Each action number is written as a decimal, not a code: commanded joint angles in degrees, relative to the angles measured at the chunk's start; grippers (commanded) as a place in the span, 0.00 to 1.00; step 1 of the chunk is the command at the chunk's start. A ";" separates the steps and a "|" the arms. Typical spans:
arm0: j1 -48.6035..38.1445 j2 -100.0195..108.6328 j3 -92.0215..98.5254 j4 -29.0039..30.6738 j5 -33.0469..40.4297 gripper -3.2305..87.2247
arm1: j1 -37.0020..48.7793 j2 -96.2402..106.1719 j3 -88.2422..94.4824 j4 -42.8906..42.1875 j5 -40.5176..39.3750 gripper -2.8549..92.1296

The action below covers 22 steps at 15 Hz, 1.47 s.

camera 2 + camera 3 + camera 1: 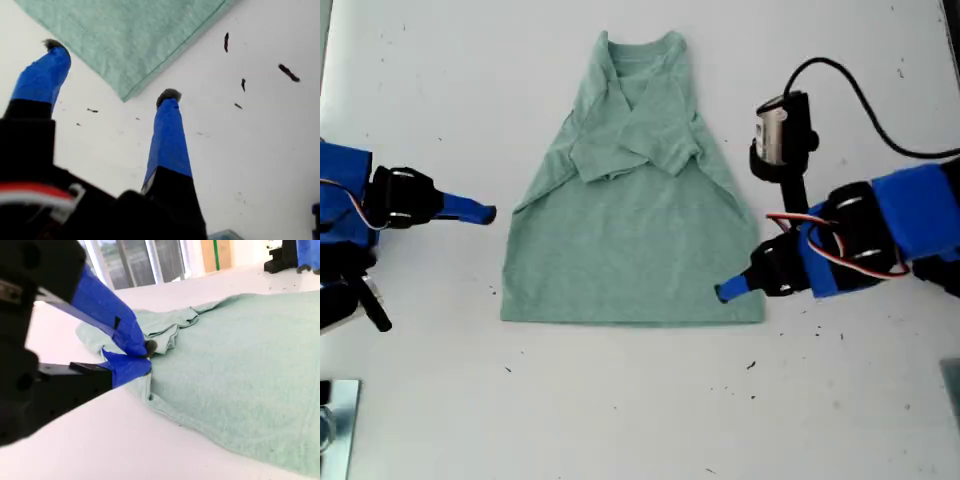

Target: Fold t shirt

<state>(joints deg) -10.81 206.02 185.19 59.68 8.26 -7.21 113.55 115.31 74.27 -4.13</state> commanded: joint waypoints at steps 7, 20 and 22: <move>1.67 0.44 0.79 -0.79 0.53 0.03 | -2.64 -15.91 19.07 -32.96 2.55 0.02; 0.97 0.44 0.79 -0.79 0.62 0.03 | -2.99 -5.45 -35.33 21.45 -5.80 0.02; 1.05 0.44 0.79 -0.79 0.62 0.03 | -2.29 -8.09 -36.65 16.00 -8.26 0.02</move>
<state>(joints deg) -10.11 206.02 185.19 59.68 8.26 -9.23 104.85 82.27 94.13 -10.28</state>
